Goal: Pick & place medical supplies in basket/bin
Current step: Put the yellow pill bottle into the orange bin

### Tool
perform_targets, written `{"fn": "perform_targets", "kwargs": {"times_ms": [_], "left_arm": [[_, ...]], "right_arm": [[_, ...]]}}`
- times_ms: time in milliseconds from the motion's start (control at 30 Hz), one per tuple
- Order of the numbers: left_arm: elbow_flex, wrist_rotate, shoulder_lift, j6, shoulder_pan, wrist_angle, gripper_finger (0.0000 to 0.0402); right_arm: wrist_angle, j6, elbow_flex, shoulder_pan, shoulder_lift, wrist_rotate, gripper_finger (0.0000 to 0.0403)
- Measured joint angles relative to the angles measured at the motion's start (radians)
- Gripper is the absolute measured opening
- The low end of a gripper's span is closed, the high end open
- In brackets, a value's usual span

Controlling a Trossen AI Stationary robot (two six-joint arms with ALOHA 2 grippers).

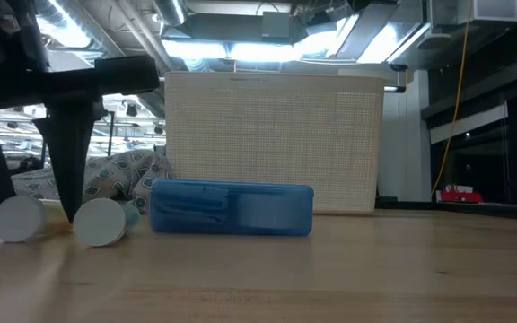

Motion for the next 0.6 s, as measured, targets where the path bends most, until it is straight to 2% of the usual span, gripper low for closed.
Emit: {"fn": "perform_targets", "kwargs": {"times_ms": [267,600], "left_arm": [[0.000,-0.001,0.001,-0.001,0.000,-0.002,0.0138],[-0.001,-0.053,-0.053,-0.108,0.001,-0.124,0.0081]], "right_arm": [[0.000,0.000,0.000,0.000,0.000,0.000,0.0219],[0.000,-0.001,0.000,0.000,0.000,-0.002,0.0219]]}}
